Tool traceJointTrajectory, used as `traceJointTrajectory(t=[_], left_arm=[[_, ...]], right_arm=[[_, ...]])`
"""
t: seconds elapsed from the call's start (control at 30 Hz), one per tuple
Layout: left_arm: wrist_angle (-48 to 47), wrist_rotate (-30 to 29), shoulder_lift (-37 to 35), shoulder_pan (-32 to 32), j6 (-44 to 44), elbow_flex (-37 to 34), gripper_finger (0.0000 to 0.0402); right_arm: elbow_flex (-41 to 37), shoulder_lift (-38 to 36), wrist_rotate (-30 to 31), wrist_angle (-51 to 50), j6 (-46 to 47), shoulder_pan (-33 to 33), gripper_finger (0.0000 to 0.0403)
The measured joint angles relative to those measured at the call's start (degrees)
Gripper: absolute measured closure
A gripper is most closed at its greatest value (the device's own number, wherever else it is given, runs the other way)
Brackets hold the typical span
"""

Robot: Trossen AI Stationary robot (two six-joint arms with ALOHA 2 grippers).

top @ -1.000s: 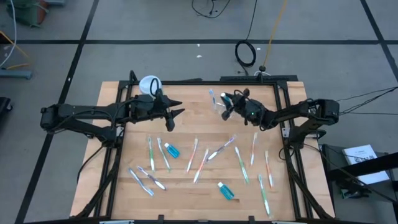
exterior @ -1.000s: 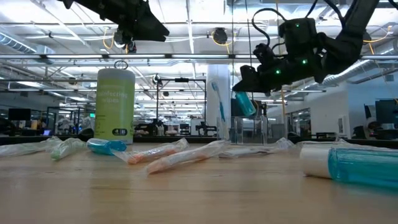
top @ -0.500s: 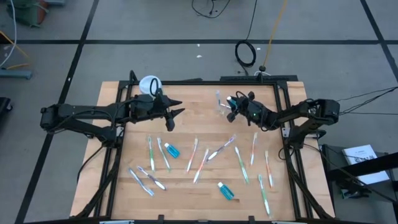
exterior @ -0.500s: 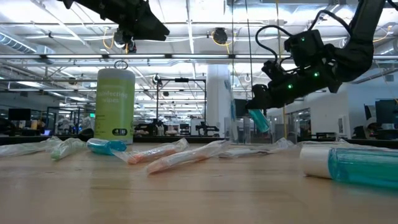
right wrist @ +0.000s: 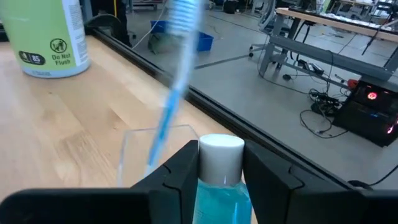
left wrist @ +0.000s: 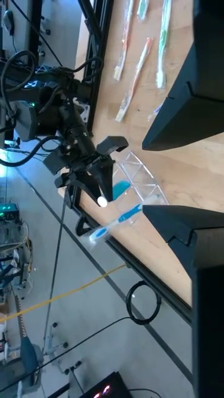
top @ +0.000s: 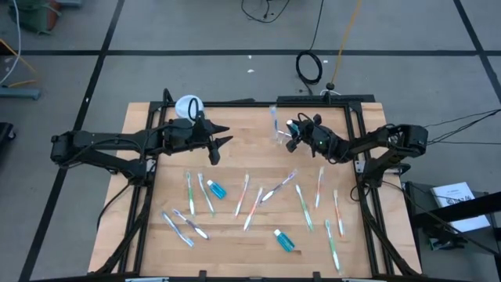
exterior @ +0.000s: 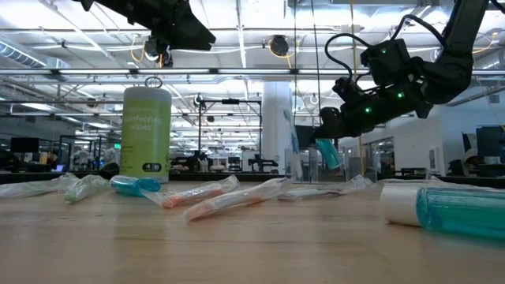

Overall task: Pick & Place toothbrushing station
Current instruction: Put the middle blue mouthwash into the transparent organizer, then put the top purple toothbrush into the transparent organizer

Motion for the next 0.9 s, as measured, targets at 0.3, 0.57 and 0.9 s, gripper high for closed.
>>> traceJointTrajectory(t=[0.3, 0.57, 0.9], left_arm=[[0.0, 0.0, 0.0, 0.0, 0.0, 0.0, 0.0243], [0.0, 0.0, 0.0, 0.0, 0.0, 0.0, 0.0243], [0.0, 0.0, 0.0, 0.0, 0.0, 0.0, 0.0243]], right_arm=[[0.0, 0.0, 0.0, -3.0, 1.0, 0.0, 0.0278], [0.0, 0.0, 0.0, -3.1, 0.9, 0.0, 0.0271], [0.0, -0.7, 0.3, 0.0, -4.1, 0.0, 0.0263]])
